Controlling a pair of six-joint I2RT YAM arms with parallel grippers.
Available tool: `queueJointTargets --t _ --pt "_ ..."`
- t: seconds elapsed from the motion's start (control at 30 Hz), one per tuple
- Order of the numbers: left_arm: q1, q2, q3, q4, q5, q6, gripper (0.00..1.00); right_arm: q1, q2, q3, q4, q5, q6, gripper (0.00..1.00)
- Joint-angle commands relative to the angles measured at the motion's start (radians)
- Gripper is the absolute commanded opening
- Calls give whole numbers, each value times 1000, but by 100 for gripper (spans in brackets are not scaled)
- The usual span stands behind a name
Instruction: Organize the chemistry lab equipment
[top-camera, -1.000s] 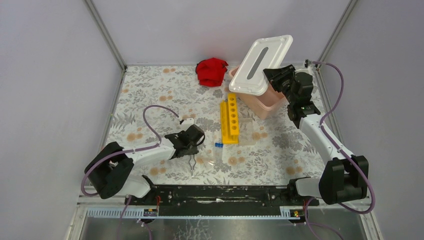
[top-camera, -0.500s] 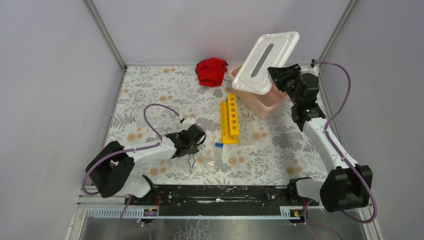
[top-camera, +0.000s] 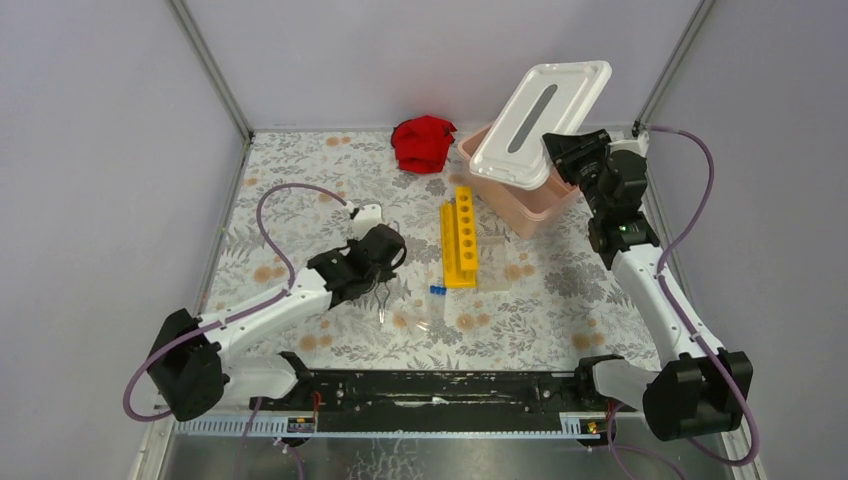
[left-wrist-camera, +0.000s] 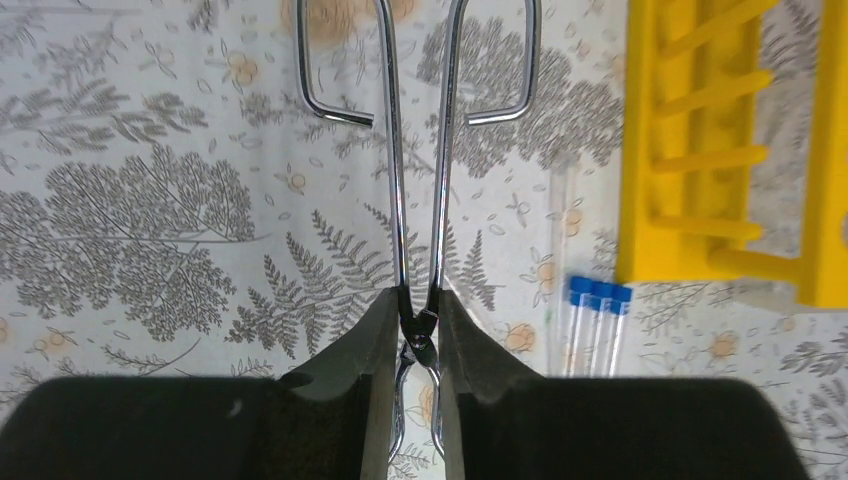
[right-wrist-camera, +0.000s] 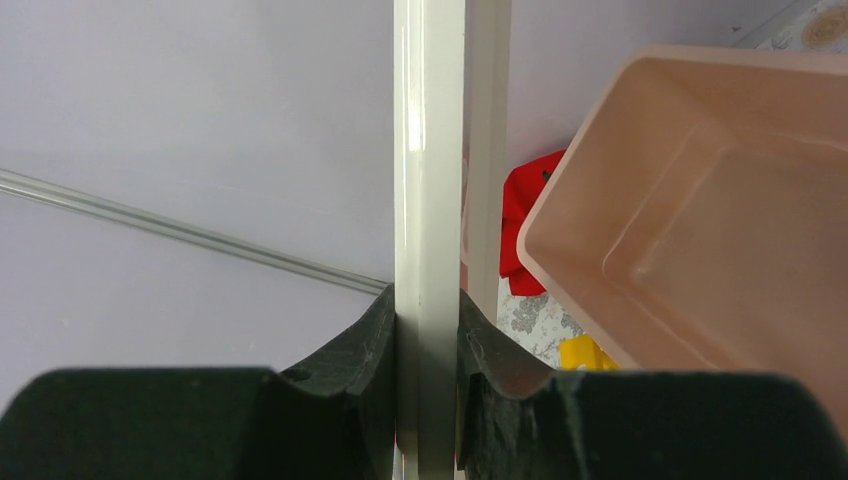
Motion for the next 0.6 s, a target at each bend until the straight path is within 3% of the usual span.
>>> queueJointTargets --t 0.0,0.27,0.57 --pt "-6 -26 101 -63 -82 43 0 -5 -62 47 60 51 -12 0" --pt "-4 93 397 -96 -85 135 0 -15 -155 58 9 203 -73 0" --pt "-3 427 912 -123 -18 207 0 -16 -313 -28 -29 461 -146 0"
